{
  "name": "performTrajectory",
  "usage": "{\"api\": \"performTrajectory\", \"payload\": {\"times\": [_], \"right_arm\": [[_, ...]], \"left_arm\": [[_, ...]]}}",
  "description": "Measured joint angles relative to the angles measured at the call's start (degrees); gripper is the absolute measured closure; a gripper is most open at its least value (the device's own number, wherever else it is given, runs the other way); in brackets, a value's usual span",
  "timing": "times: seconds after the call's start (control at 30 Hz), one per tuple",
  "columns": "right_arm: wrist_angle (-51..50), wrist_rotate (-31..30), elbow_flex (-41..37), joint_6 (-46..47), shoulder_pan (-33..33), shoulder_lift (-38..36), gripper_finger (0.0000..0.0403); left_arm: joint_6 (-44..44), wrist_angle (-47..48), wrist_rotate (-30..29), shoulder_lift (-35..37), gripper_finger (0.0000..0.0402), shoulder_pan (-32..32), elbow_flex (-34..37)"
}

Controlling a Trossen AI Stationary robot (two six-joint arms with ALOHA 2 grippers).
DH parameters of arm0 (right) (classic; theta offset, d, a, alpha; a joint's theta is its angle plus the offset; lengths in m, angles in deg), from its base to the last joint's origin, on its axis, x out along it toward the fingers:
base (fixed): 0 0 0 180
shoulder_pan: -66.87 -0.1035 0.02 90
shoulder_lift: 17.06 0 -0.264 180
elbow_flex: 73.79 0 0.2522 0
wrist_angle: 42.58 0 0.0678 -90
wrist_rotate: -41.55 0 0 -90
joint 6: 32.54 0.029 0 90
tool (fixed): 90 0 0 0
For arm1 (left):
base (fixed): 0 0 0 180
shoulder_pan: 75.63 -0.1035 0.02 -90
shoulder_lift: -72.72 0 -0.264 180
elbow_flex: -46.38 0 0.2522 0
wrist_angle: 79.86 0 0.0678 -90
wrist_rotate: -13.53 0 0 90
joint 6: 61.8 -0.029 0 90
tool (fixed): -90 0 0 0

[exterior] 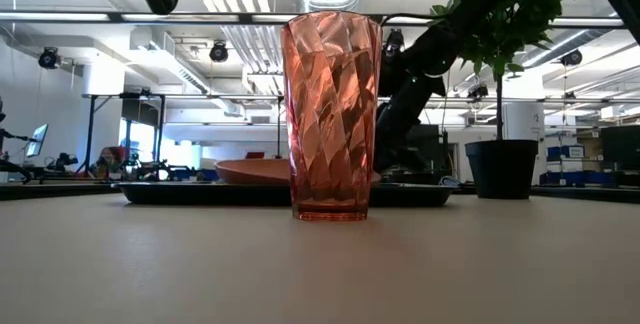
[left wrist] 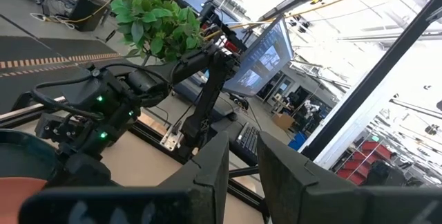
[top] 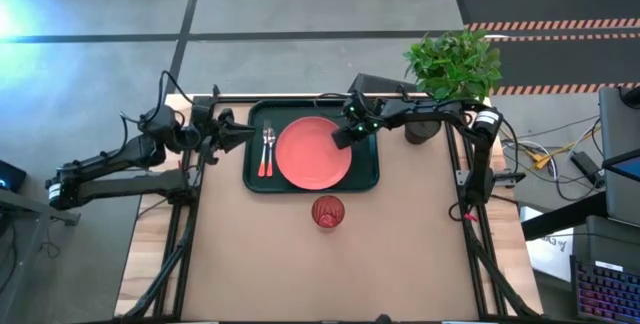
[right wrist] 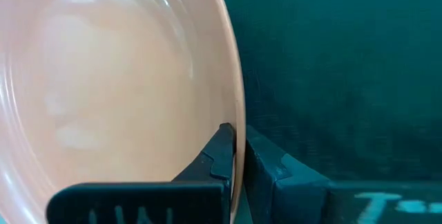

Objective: Pick and place plate/cup/fork/spoon on tray
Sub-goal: Put the orange plate on the black serving tray to the right of the orange spoon

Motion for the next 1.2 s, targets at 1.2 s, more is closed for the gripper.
{"api": "performTrajectory", "payload": {"times": [1.2], "right_arm": [[3.5,-1.0,2.2,-3.2,1.1,0.0,0.0339]], "left_arm": [[0.0,0.0,0.3,-0.3,0.0343,0.0,0.0]]}}
